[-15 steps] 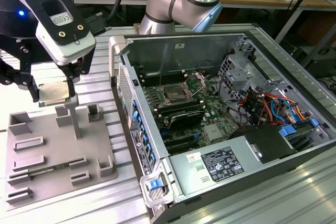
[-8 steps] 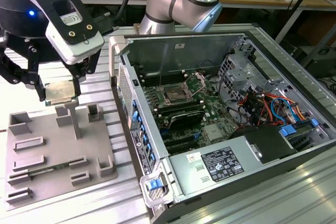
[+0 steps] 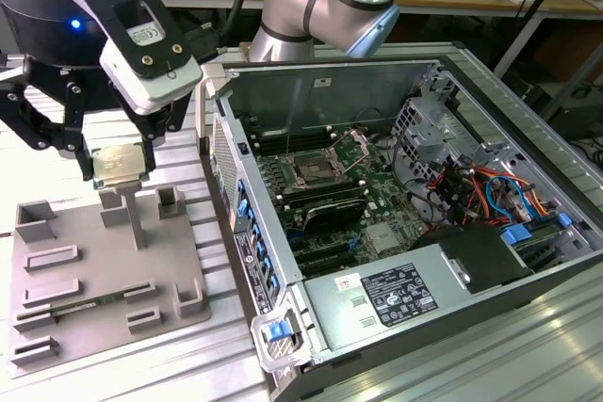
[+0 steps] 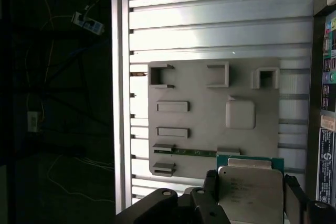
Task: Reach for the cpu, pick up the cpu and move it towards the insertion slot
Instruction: 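Pick up the cpu and move it towards the insertion slot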
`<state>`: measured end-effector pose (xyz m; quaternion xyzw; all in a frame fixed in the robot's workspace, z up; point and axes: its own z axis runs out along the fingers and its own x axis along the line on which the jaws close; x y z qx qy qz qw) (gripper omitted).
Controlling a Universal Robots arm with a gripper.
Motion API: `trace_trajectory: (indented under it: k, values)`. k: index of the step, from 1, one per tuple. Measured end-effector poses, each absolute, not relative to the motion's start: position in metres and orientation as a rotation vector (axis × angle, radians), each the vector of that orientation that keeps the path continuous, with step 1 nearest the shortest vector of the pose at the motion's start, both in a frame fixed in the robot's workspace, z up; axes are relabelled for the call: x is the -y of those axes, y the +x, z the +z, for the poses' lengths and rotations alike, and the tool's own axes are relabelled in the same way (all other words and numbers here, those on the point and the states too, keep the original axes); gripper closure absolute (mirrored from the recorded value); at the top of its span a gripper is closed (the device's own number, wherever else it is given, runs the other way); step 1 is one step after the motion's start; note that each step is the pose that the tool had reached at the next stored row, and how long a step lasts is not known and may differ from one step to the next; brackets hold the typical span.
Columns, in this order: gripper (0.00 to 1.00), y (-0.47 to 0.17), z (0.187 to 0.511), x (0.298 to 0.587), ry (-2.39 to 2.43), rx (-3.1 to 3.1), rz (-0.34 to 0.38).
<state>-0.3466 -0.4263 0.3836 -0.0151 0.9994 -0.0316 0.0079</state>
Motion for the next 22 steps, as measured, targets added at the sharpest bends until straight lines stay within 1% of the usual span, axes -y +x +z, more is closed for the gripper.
trace_trajectory:
  k: [22]
  values:
    - [0.45, -0.333, 0.384, 0.426, -0.047, -3.124, -0.099]
